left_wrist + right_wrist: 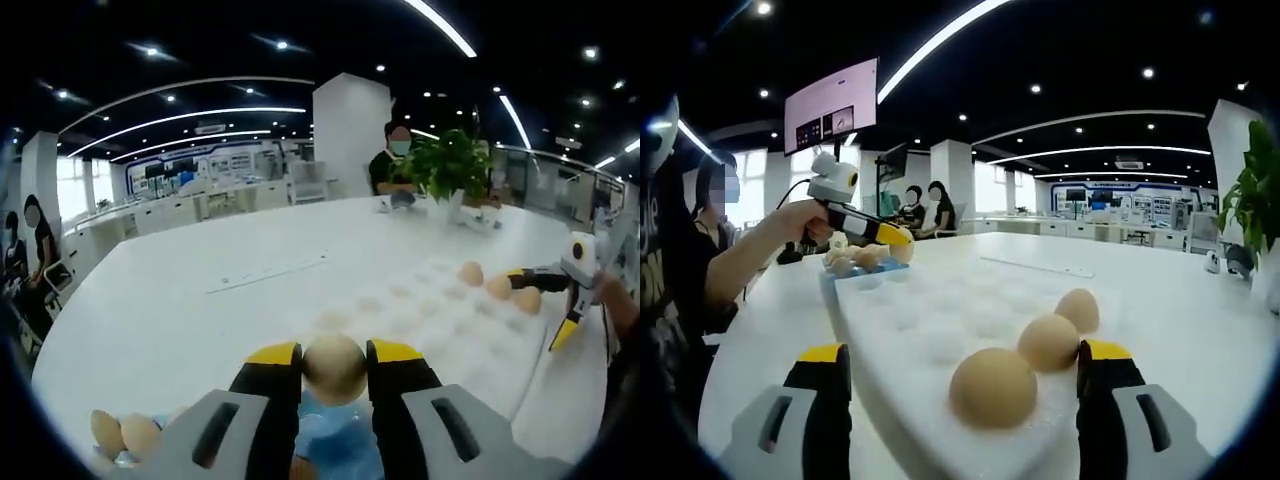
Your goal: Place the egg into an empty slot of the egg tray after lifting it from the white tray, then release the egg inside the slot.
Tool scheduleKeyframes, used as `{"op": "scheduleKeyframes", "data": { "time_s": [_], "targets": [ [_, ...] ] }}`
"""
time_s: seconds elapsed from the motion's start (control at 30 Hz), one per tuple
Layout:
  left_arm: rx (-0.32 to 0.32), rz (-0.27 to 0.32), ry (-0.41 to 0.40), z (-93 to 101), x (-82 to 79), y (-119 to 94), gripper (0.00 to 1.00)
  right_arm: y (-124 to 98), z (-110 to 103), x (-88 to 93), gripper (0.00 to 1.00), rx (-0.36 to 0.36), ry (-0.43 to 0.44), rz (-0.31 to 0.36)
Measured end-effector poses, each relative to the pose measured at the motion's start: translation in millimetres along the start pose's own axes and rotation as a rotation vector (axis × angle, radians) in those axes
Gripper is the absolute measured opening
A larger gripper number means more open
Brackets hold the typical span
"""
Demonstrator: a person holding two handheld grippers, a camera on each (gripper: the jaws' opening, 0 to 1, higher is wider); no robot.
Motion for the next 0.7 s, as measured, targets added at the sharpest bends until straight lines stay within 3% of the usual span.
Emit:
{"op": "scheduleKeyframes", "data": {
  "time_s": [0.7],
  "targets": [
    [-0.08, 0.001, -0.054, -11.6, 21.8, -21.9, 0.25, 0.8, -0.3, 0.0, 0.98, 0.003, -0.008, -0.006]
  ]
}}
Point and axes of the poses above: the point that each gripper's makers call its tool centre point, and the gripper's own axes: y roughly forward along the fingers, z roughly to its right, x roughly out of its underside, the point moved 7 cm from there along -y, roughly backward along the fingers, and after that the axes turned 6 degrees about -z, right-handed, at the moved point
